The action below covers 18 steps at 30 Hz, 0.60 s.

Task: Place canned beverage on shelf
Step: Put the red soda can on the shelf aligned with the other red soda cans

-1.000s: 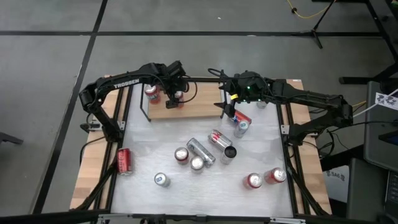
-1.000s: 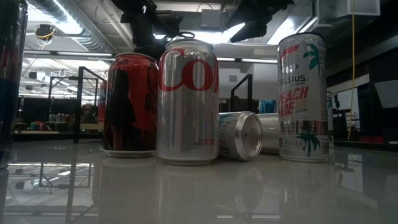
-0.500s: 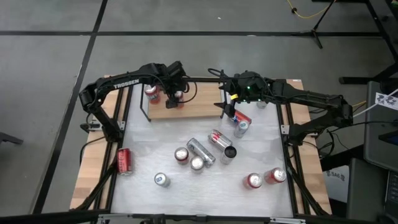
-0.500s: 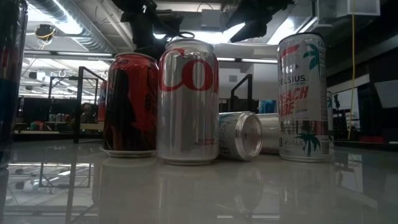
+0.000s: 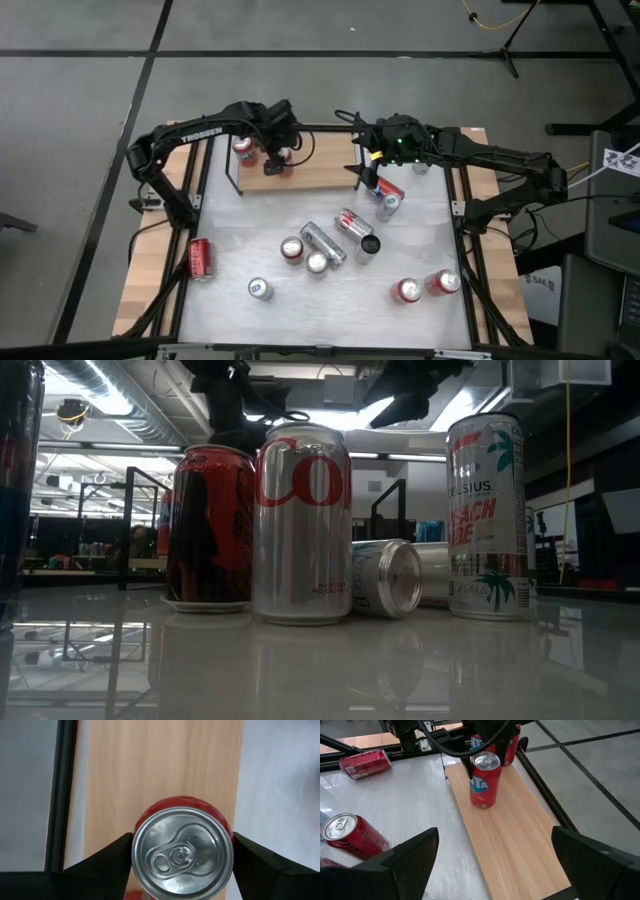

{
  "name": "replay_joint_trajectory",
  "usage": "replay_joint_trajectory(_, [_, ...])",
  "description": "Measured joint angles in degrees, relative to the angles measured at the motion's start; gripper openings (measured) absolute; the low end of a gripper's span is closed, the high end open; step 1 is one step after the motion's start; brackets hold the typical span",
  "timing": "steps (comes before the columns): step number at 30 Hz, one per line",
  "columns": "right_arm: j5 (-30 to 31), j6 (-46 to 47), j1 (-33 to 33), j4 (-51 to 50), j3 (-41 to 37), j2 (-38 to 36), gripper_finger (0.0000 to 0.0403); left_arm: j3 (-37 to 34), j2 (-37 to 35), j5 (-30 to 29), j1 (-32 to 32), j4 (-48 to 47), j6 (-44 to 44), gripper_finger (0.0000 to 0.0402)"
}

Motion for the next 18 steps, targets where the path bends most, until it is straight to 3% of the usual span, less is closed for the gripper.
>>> replay_joint_trajectory(18, [0.00, -0.01, 0.00, -0.06, 0.00, 0.00, 0.0379, -0.26, -8.50, -2.83, -0.72, -8.68, -5.92, 0.0267])
